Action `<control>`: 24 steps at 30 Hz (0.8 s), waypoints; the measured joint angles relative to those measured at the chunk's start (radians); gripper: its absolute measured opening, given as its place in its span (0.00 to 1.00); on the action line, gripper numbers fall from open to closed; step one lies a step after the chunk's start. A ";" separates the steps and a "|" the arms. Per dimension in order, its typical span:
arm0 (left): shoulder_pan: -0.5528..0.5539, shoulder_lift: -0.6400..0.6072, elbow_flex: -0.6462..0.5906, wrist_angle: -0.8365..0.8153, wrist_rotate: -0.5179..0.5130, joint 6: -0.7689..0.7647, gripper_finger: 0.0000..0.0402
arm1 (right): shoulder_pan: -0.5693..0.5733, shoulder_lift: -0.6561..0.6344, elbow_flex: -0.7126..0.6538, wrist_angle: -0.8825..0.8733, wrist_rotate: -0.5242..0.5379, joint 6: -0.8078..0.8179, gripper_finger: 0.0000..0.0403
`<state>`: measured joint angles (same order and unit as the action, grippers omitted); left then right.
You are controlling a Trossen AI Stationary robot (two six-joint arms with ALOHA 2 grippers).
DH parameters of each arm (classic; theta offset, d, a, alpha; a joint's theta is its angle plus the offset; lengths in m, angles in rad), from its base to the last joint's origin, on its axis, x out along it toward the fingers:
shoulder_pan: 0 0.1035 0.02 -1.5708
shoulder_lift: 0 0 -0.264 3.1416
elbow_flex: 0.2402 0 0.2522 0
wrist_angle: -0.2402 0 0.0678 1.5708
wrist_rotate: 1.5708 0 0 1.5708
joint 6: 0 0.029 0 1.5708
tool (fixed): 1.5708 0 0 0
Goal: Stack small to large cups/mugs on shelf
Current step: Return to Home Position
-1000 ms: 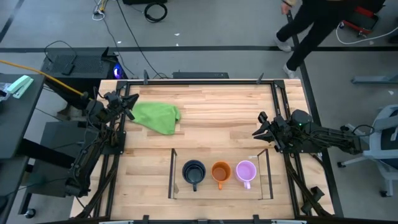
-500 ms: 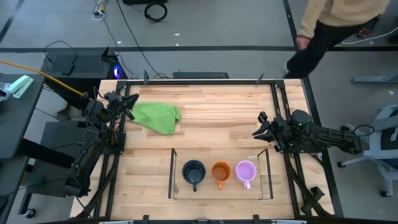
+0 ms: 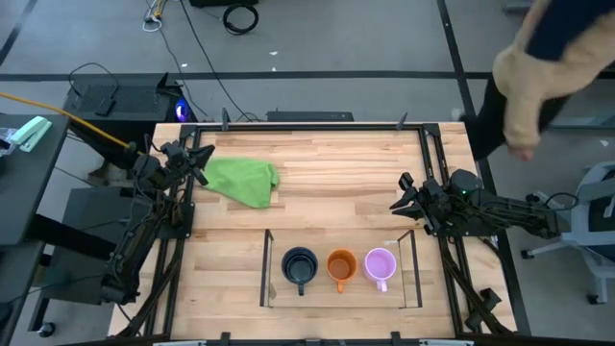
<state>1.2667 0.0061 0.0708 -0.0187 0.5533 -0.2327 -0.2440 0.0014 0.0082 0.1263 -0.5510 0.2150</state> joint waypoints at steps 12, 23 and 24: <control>0.000 0.000 0.000 0.000 0.000 0.000 0.09 | 0.000 0.000 0.000 0.000 0.000 0.000 0.17; 0.000 0.000 0.000 0.000 0.000 0.000 0.06 | 0.000 0.000 0.000 0.000 0.000 0.000 0.17; 0.000 0.000 0.000 0.000 0.000 0.000 0.06 | 0.000 0.000 0.000 0.000 0.000 0.000 0.17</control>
